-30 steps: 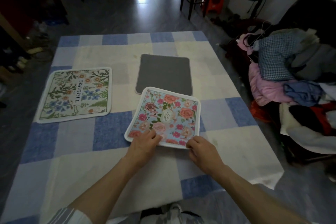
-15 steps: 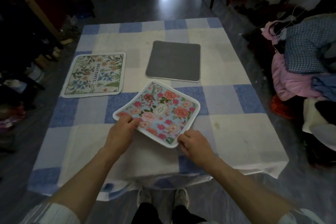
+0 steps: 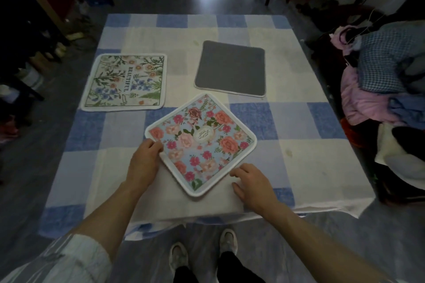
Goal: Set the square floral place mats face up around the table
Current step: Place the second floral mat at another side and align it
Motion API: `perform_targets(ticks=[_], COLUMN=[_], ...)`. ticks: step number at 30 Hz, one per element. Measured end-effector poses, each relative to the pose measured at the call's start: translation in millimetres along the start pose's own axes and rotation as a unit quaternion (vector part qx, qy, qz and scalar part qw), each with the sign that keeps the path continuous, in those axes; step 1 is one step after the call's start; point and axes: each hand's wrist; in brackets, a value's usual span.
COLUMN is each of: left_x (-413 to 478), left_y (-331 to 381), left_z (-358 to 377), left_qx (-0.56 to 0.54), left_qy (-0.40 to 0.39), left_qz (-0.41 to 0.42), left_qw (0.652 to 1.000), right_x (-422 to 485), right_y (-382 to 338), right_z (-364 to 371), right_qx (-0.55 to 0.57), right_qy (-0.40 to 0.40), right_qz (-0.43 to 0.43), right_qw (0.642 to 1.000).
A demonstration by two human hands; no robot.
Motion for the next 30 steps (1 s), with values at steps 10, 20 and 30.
perform_targets(ticks=[10, 20, 30], left_x=[-18.3, -41.9, -44.5], left_y=[44.9, 92.4, 112.5], left_z=[49.3, 93.6, 82.7], left_qx=[-0.027, 0.08, 0.185], left_qy=[-0.022, -0.098, -0.107], left_qz=[-0.036, -0.02, 0.083], left_qw=[0.999, 0.992, 0.973], right_x=[17.2, 56.3, 82.0], right_y=[23.3, 55.0, 61.4], right_z=[-6.6, -10.6, 2.2], right_qx=[-0.001, -0.015, -0.049], right_qy=[-0.016, -0.067, -0.047], right_qz=[-0.001, -0.054, -0.151], right_qw=[1.0, 0.996, 0.986])
Point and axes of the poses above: each hand's wrist, its own x-axis towards the middle knuckle, its own z-axis out of the palm, y = z × x, and after that the axes turned 9 degrees about -x, right-handed
